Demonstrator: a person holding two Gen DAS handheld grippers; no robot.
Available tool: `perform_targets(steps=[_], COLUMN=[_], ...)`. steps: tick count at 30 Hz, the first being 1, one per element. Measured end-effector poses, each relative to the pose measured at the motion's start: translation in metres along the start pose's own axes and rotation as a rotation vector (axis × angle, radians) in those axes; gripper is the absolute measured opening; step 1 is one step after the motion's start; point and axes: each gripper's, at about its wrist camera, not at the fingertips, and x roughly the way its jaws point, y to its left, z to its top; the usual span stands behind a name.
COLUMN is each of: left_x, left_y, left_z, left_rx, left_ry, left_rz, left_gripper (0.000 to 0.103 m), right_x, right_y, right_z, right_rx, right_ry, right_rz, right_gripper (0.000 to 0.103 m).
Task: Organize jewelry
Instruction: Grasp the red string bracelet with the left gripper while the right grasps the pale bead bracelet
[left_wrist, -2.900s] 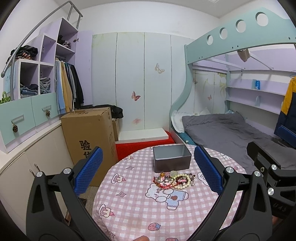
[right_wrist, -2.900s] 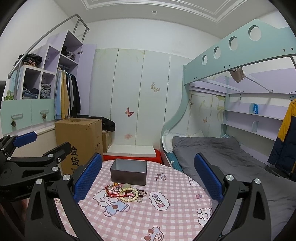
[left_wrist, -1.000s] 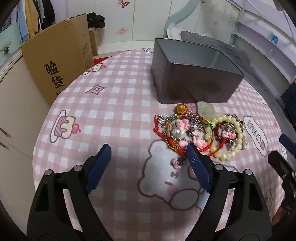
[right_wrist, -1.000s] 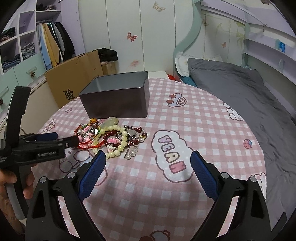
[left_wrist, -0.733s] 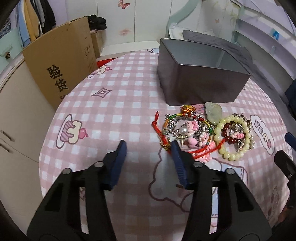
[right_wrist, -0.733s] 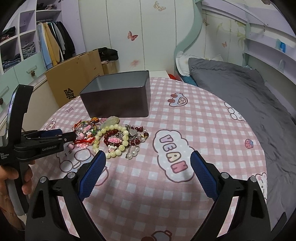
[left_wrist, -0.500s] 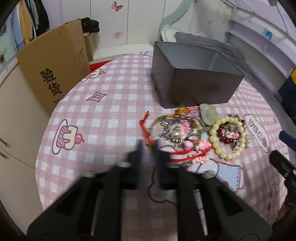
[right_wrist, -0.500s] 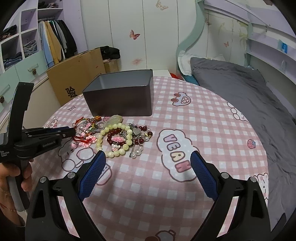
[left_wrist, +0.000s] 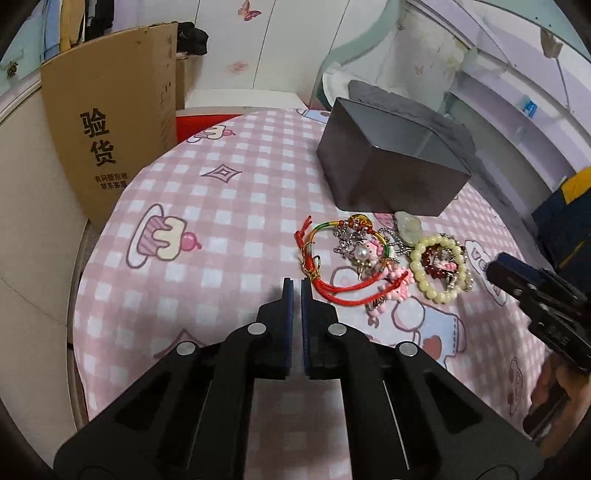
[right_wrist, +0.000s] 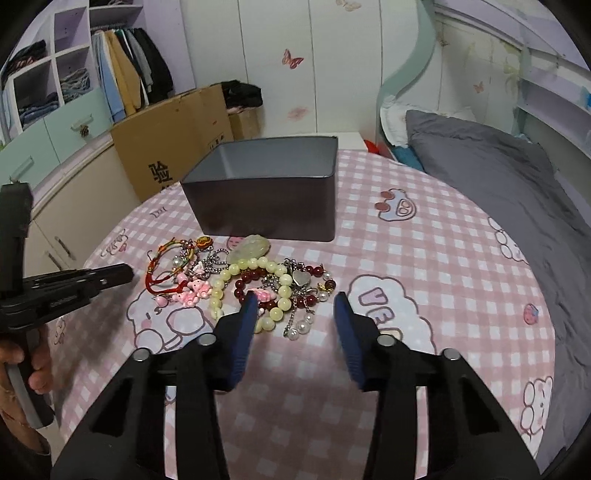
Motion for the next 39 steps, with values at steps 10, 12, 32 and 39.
perform_targets(steps=[10, 12, 32, 39], left_x=[0.003, 0.009, 0.024, 0.019], left_y=[-0.001, -0.004, 0.001, 0.005], left_z=[0.014, 0.016, 0.017, 0.016], left_rx=[-0.026, -0.011, -0.039, -0.053], left_ry=[-0.004, 0.018, 0.069, 0.060], left_rz=[-0.033, -0.027, -0.004, -0.029], left_gripper=[0.005, 0.005, 0.005, 0.054], right_x=[0.022, 0.028, 0.009, 0.004], right_y=[0.001, 0.001, 0.006, 0.005], right_z=[0.011, 0.013, 0.002, -0.002], right_rx=[-0.016, -0.023, -0.041, -0.031], right_ry=[0.030, 0.048, 0.050, 0.053], right_rz=[-0.018, -0.018, 0.061, 0.065], right_gripper=[0.038, 0.038, 0.008, 0.008])
